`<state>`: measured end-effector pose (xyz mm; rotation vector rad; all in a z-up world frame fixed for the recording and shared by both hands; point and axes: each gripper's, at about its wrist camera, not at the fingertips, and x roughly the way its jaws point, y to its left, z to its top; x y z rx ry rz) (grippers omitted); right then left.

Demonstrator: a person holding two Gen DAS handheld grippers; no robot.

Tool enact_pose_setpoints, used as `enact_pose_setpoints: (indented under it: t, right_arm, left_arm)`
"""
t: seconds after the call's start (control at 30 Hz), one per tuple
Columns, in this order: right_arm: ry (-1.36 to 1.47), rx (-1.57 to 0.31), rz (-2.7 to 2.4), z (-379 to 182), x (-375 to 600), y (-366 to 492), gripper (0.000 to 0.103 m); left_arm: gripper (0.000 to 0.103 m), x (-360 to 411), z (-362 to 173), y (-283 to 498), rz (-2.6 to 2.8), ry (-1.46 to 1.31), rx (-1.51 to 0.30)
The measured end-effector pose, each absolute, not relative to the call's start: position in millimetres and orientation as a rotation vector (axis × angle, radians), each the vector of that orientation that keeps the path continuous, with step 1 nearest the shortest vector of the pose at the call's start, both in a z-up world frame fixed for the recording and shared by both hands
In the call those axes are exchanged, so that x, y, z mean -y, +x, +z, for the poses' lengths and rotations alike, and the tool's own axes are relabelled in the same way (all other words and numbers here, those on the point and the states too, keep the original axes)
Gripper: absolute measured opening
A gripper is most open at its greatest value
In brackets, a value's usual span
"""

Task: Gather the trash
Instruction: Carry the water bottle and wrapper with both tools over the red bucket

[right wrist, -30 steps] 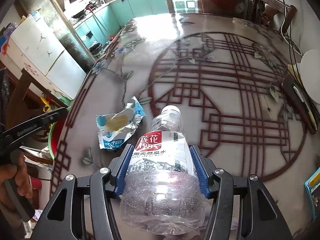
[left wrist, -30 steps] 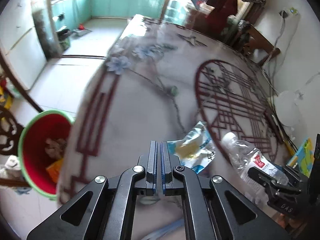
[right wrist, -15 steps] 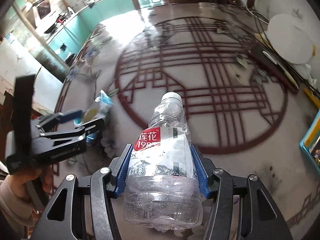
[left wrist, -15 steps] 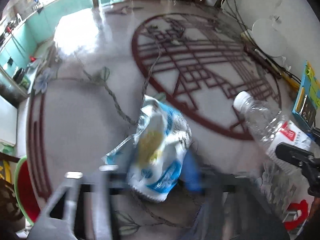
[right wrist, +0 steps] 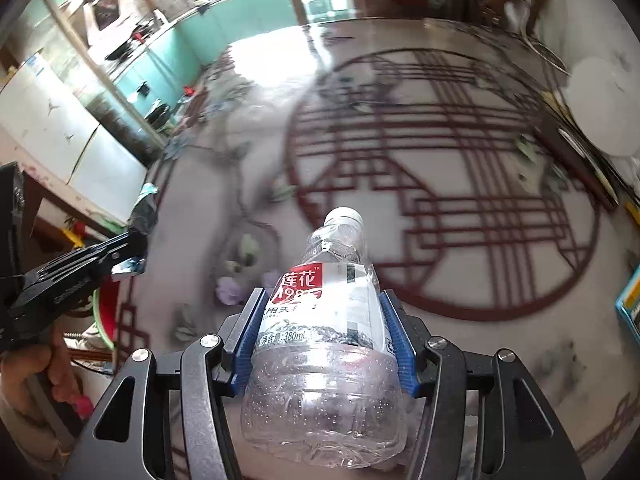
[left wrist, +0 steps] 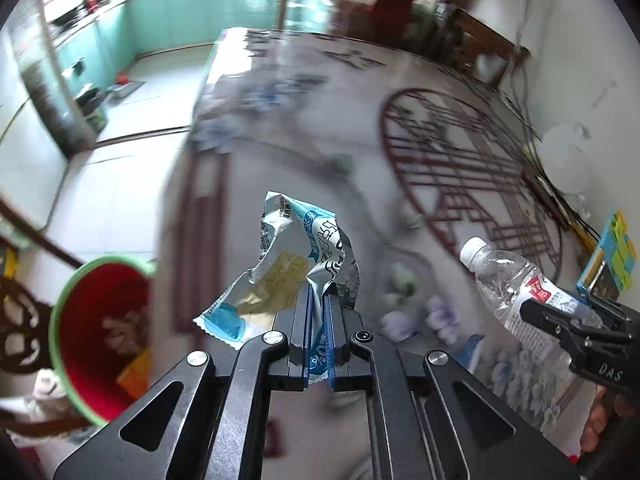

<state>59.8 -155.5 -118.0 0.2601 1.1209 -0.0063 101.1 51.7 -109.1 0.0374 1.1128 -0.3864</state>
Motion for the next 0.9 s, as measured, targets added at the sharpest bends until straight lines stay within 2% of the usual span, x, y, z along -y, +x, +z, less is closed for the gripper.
enact_pose_setpoints:
  t: [0.37, 0.9]
  right_arm:
    - [0.152, -1.098, 0.101, -101, 72, 79, 0.054]
    - [0.026, -1.06, 0.277, -88, -65, 107, 0.054]
  left_arm:
    - [0.005, -146, -113, 87, -0.241, -0.05, -1.129]
    - [0.006, -240, -125, 84, -0.138, -0.091, -1.151]
